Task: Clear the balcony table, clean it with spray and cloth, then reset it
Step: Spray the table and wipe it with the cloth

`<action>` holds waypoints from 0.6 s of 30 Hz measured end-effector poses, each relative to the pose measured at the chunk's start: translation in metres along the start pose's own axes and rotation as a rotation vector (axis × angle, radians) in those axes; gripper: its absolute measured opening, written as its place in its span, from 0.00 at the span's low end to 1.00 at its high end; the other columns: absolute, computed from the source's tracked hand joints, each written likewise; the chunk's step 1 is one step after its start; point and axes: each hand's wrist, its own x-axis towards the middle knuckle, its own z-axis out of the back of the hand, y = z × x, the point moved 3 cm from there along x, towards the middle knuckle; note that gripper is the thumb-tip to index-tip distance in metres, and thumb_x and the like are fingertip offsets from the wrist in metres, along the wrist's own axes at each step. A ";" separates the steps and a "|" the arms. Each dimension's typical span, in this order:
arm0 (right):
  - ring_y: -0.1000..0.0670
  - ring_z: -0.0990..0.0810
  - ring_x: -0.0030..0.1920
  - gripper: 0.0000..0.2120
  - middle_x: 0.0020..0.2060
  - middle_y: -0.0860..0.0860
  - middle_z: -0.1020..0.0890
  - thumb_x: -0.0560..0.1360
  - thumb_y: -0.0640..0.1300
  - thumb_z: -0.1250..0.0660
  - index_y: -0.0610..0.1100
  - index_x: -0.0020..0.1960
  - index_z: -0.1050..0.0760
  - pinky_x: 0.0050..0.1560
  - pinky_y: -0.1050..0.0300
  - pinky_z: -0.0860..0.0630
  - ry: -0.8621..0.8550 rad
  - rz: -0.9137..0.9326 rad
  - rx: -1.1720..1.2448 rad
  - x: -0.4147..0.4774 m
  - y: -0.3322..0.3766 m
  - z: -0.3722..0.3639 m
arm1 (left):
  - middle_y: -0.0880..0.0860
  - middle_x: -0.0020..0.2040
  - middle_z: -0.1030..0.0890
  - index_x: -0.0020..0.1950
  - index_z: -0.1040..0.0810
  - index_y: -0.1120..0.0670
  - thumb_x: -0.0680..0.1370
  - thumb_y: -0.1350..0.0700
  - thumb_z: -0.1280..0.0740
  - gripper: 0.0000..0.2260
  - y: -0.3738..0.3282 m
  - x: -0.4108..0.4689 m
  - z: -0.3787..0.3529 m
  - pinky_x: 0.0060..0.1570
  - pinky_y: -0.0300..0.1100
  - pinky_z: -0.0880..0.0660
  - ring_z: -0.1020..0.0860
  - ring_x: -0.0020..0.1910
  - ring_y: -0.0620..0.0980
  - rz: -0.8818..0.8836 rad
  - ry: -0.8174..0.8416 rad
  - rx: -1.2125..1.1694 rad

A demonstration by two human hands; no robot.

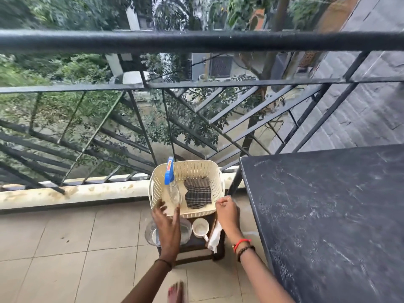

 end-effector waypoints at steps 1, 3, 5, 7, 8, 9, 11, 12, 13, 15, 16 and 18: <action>0.48 0.25 0.44 0.03 0.42 0.45 0.21 0.76 0.39 0.37 0.39 0.46 0.26 0.40 0.61 0.35 0.017 0.002 -0.022 0.010 0.006 -0.004 | 0.61 0.65 0.32 0.71 0.36 0.61 0.77 0.58 0.31 0.25 0.001 0.010 0.002 0.63 0.41 0.33 0.31 0.63 0.54 0.011 -0.018 0.023; 0.45 0.24 0.46 0.05 0.43 0.43 0.22 0.77 0.39 0.38 0.38 0.47 0.26 0.39 0.59 0.37 0.053 0.009 -0.081 0.029 0.013 -0.013 | 0.62 0.65 0.32 0.72 0.37 0.62 0.75 0.58 0.29 0.30 0.001 0.028 0.002 0.64 0.40 0.36 0.32 0.66 0.57 -0.001 -0.014 0.050; 0.42 0.23 0.56 0.11 0.52 0.39 0.20 0.78 0.41 0.38 0.34 0.55 0.25 0.47 0.57 0.32 0.105 -0.006 -0.162 0.051 0.019 -0.027 | 0.60 0.66 0.33 0.73 0.38 0.61 0.73 0.56 0.26 0.34 0.004 0.049 0.000 0.65 0.43 0.35 0.33 0.67 0.55 -0.015 0.032 0.060; 0.41 0.24 0.61 0.16 0.59 0.37 0.22 0.78 0.43 0.38 0.32 0.60 0.28 0.53 0.56 0.29 0.171 -0.055 -0.244 0.072 0.020 -0.044 | 0.59 0.69 0.35 0.75 0.41 0.59 0.70 0.52 0.24 0.39 0.008 0.069 -0.006 0.70 0.48 0.37 0.35 0.69 0.54 -0.018 0.090 0.085; 0.40 0.25 0.62 0.17 0.60 0.37 0.23 0.79 0.44 0.38 0.32 0.61 0.28 0.55 0.55 0.29 0.194 -0.079 -0.277 0.081 0.020 -0.052 | 0.59 0.72 0.37 0.76 0.42 0.59 0.69 0.50 0.23 0.43 0.010 0.077 -0.009 0.72 0.50 0.39 0.38 0.72 0.54 -0.024 0.119 0.114; 0.40 0.25 0.63 0.18 0.61 0.36 0.23 0.79 0.44 0.38 0.31 0.62 0.29 0.55 0.54 0.28 0.211 -0.104 -0.297 0.090 0.020 -0.060 | 0.58 0.74 0.39 0.77 0.44 0.58 0.67 0.48 0.22 0.46 0.013 0.086 -0.013 0.74 0.49 0.42 0.40 0.74 0.53 -0.034 0.144 0.144; 0.38 0.26 0.63 0.18 0.62 0.35 0.24 0.79 0.43 0.39 0.31 0.63 0.30 0.57 0.53 0.28 0.231 -0.150 -0.324 0.105 0.017 -0.074 | 0.55 0.76 0.41 0.77 0.45 0.57 0.65 0.42 0.23 0.49 0.018 0.099 -0.019 0.73 0.42 0.46 0.42 0.75 0.50 -0.049 0.186 0.163; 0.38 0.26 0.64 0.18 0.63 0.34 0.25 0.79 0.42 0.40 0.31 0.64 0.30 0.59 0.52 0.29 0.238 -0.171 -0.344 0.112 0.014 -0.080 | 0.54 0.76 0.40 0.77 0.45 0.55 0.63 0.40 0.24 0.50 0.019 0.105 -0.023 0.72 0.39 0.45 0.42 0.75 0.48 -0.048 0.204 0.143; 0.37 0.27 0.65 0.19 0.63 0.34 0.26 0.79 0.42 0.40 0.30 0.65 0.31 0.60 0.52 0.30 0.245 -0.185 -0.371 0.119 0.012 -0.087 | 0.52 0.76 0.39 0.77 0.45 0.53 0.62 0.38 0.24 0.50 0.021 0.110 -0.026 0.70 0.35 0.45 0.41 0.74 0.45 -0.046 0.219 0.110; 0.37 0.29 0.66 0.20 0.65 0.33 0.28 0.79 0.42 0.41 0.30 0.66 0.32 0.64 0.50 0.32 0.259 -0.200 -0.429 0.134 0.005 -0.103 | 0.49 0.75 0.37 0.76 0.42 0.52 0.62 0.38 0.24 0.49 0.026 0.122 -0.033 0.66 0.23 0.45 0.39 0.71 0.38 -0.059 0.238 0.067; 0.38 0.30 0.67 0.20 0.65 0.34 0.28 0.80 0.43 0.41 0.30 0.66 0.33 0.65 0.50 0.33 0.267 -0.203 -0.460 0.140 0.002 -0.111 | 0.47 0.74 0.36 0.76 0.41 0.50 0.63 0.38 0.24 0.47 0.029 0.128 -0.035 0.63 0.19 0.45 0.39 0.70 0.35 -0.072 0.248 0.053; 0.38 0.32 0.68 0.22 0.66 0.35 0.29 0.80 0.45 0.40 0.31 0.67 0.33 0.66 0.50 0.34 0.283 -0.209 -0.504 0.150 -0.005 -0.125 | 0.40 0.70 0.33 0.74 0.39 0.45 0.65 0.39 0.24 0.42 0.033 0.135 -0.039 0.61 0.19 0.40 0.36 0.67 0.30 -0.073 0.285 0.015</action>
